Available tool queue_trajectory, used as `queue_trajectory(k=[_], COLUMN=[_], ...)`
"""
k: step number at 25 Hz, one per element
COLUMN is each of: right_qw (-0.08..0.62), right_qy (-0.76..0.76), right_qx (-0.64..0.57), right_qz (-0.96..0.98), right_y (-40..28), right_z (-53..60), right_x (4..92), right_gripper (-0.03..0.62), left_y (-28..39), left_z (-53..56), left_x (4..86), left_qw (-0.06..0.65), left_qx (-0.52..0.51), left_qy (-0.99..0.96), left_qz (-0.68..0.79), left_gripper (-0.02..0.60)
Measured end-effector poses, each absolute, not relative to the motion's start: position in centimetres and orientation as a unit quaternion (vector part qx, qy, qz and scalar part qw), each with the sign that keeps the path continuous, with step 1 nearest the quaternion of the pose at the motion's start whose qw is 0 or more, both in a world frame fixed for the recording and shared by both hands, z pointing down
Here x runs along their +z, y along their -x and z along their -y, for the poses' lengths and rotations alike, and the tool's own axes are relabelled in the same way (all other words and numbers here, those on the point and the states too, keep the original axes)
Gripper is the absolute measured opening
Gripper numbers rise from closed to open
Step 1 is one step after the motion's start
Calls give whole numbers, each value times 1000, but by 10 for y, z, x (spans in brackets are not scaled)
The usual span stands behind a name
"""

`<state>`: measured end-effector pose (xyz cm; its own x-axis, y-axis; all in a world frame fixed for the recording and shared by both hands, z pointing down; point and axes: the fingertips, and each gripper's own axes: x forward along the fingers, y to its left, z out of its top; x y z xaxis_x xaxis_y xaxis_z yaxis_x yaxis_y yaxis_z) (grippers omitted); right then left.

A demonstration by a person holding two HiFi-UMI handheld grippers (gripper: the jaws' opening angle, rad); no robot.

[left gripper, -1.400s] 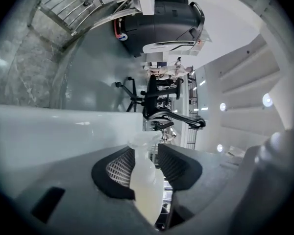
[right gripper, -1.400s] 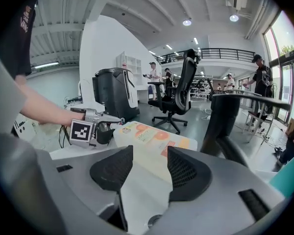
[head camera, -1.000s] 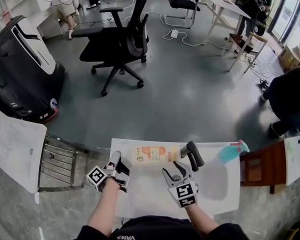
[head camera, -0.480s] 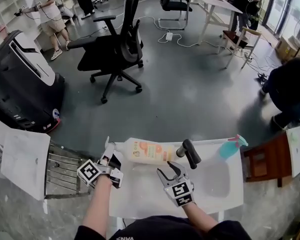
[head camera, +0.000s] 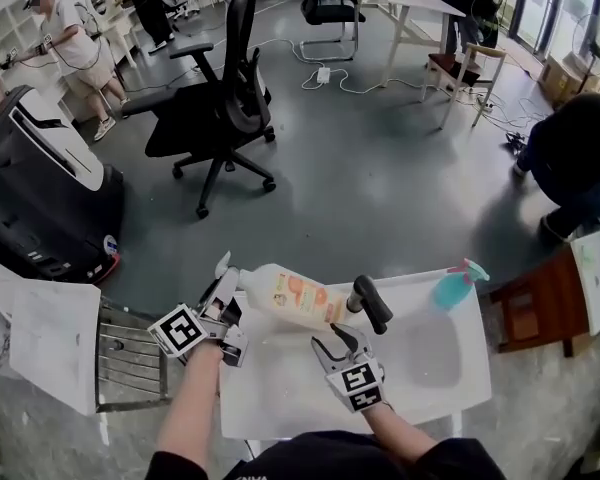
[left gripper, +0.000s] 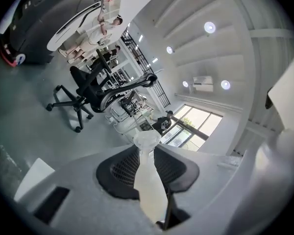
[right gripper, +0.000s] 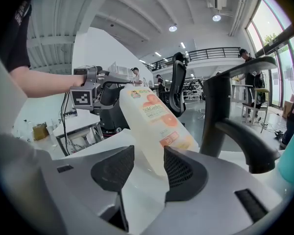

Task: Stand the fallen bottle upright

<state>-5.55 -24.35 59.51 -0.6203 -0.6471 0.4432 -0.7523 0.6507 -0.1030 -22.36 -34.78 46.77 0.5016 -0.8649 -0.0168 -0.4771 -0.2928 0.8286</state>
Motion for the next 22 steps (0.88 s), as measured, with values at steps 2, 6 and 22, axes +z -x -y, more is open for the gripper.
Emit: queue_trajectory(k=[2, 6, 22], right_qw=[182, 171, 157], right_qy=[-398, -401, -388], right_qx=[146, 157, 193], right_qz=[887, 886, 887], right_y=[53, 53, 66], right_z=[244, 245, 253], right_x=[596, 598, 609], right_gripper=[187, 187, 138], left_y=[218, 202, 133], left_z=[352, 360, 375], left_x=[465, 454, 408], left_qw=[393, 378, 243], left_qx=[-218, -197, -70], left_qy=[-777, -796, -893], left_qz=[441, 431, 372], left_gripper=[94, 94, 94])
